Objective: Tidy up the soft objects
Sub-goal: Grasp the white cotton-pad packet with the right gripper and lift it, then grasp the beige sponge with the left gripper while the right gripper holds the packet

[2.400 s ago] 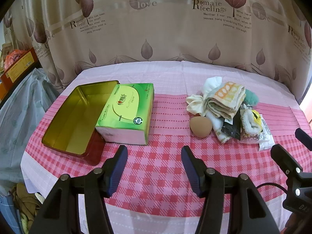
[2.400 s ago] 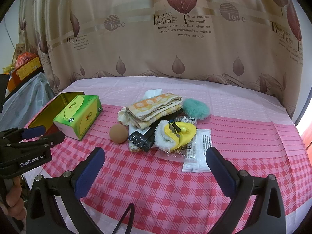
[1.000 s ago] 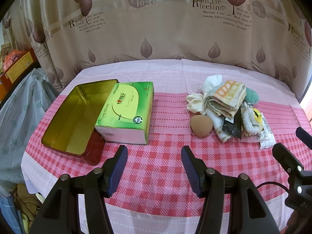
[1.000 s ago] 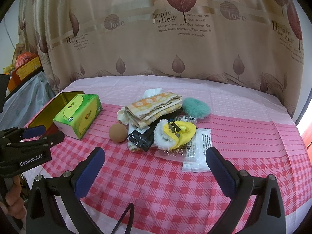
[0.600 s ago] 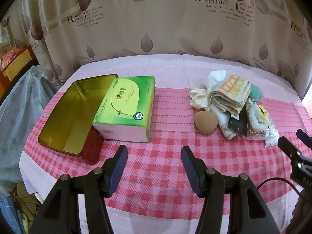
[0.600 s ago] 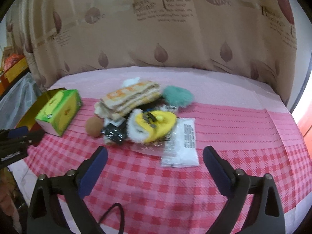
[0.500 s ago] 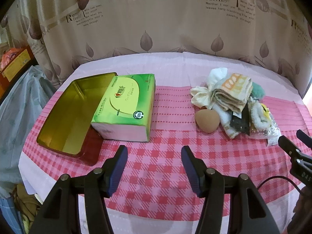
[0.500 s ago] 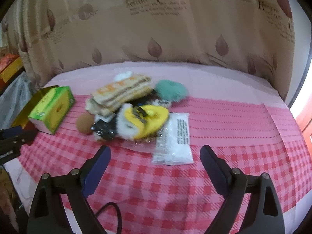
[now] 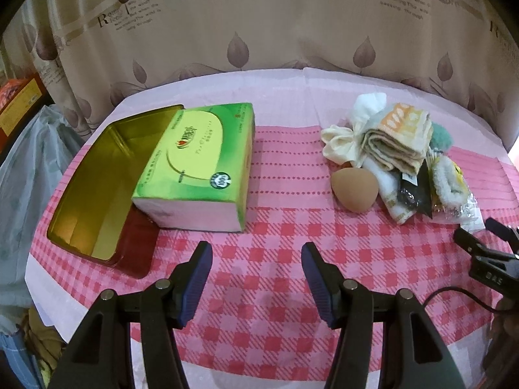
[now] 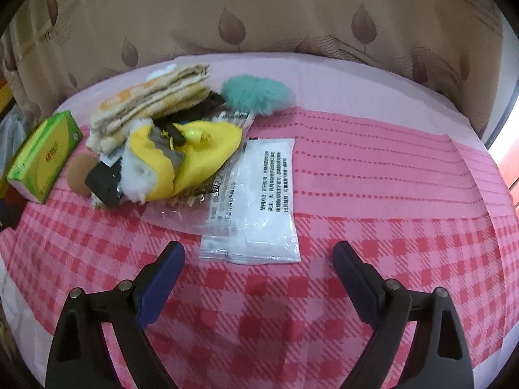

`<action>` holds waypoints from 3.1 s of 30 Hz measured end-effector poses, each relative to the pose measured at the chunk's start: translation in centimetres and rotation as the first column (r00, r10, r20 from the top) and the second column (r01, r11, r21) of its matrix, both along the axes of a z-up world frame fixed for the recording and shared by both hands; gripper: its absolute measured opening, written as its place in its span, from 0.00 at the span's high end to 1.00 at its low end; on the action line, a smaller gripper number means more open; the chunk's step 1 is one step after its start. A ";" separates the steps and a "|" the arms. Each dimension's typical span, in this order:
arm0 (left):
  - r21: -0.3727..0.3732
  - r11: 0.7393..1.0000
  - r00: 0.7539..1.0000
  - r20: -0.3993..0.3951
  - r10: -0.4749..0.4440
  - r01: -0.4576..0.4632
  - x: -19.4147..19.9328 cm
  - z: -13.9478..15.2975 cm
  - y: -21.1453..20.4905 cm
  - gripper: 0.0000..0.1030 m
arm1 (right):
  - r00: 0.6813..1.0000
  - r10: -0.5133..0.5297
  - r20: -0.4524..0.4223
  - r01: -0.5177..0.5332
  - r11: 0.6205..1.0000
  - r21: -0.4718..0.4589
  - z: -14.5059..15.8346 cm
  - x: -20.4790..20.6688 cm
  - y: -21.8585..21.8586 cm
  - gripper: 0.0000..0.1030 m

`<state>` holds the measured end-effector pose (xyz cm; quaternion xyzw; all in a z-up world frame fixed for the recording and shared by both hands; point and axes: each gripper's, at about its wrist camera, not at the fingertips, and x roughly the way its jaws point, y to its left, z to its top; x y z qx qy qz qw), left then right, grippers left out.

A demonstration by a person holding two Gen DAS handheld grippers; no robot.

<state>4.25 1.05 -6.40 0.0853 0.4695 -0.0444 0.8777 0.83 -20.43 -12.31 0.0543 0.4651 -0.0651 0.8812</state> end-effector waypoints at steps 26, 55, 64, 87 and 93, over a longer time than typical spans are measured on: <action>0.012 0.999 0.999 -0.031 -0.033 0.033 1.8 -1.1 -2.2 0.43 | 0.999 -0.004 0.047 0.006 1.000 -0.031 0.0 1.7 -2.2 0.49; -0.103 0.966 0.962 -0.107 -0.250 0.239 8.3 -2.9 -9.3 0.43 | 0.992 -0.113 0.053 0.114 0.993 -0.016 -0.1 -0.4 -5.7 0.45; -0.138 0.956 0.955 -0.110 -0.275 0.259 9.4 -4.0 -10.1 0.43 | 0.992 -0.113 0.053 0.114 0.993 -0.017 -0.1 -0.4 -5.6 0.45; -0.155 0.955 0.964 -0.041 -0.263 0.254 6.6 -0.4 -7.2 0.55 | 0.992 -0.114 0.054 0.116 0.993 -0.021 -0.2 -0.4 -5.6 0.45; -0.138 0.969 0.978 -0.009 -0.206 0.203 6.2 1.5 -3.5 0.55 | 0.992 -0.115 0.054 0.117 0.993 -0.022 -0.2 -0.4 -5.6 0.45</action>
